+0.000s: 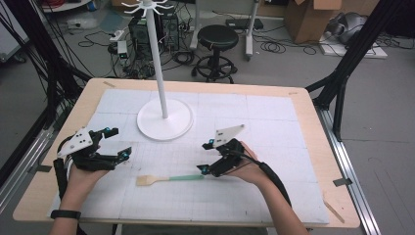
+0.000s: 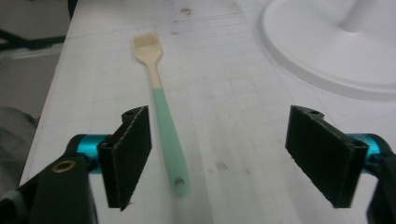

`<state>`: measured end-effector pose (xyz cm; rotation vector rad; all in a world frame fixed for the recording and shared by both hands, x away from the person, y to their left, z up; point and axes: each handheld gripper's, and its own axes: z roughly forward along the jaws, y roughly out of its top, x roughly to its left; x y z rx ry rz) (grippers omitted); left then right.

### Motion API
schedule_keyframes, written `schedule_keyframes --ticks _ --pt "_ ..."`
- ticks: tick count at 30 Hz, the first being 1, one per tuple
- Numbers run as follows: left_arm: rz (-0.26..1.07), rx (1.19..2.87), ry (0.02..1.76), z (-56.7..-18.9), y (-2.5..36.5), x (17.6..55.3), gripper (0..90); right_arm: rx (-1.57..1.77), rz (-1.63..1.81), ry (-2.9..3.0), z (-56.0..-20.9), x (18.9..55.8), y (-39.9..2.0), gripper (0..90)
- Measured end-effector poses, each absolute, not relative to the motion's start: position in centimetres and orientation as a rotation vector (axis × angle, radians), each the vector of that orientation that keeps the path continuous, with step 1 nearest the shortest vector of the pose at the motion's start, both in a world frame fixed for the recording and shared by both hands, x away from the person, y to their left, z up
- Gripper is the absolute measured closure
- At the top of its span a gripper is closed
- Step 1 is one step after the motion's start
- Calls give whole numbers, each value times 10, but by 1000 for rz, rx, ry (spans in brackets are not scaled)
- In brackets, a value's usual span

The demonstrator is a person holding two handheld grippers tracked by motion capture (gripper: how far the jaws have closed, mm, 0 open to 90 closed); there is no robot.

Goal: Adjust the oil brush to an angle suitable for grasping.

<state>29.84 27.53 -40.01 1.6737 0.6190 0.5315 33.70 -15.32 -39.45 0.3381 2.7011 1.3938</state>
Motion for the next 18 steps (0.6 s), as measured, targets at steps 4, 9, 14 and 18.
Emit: schedule_keyframes --ticks 4,9,14,18 --pt "535 1669 618 -400 275 299 148 433 1411 2633 -398 333 -188 195" --pt "536 1670 620 -403 273 302 148 545 1432 2531 -405 324 -228 171" --pt "532 1668 617 -404 273 304 148 695 1458 2398 -408 314 -271 166" --pt "531 1670 616 -404 272 304 148 774 1494 2291 -410 307 -295 164"
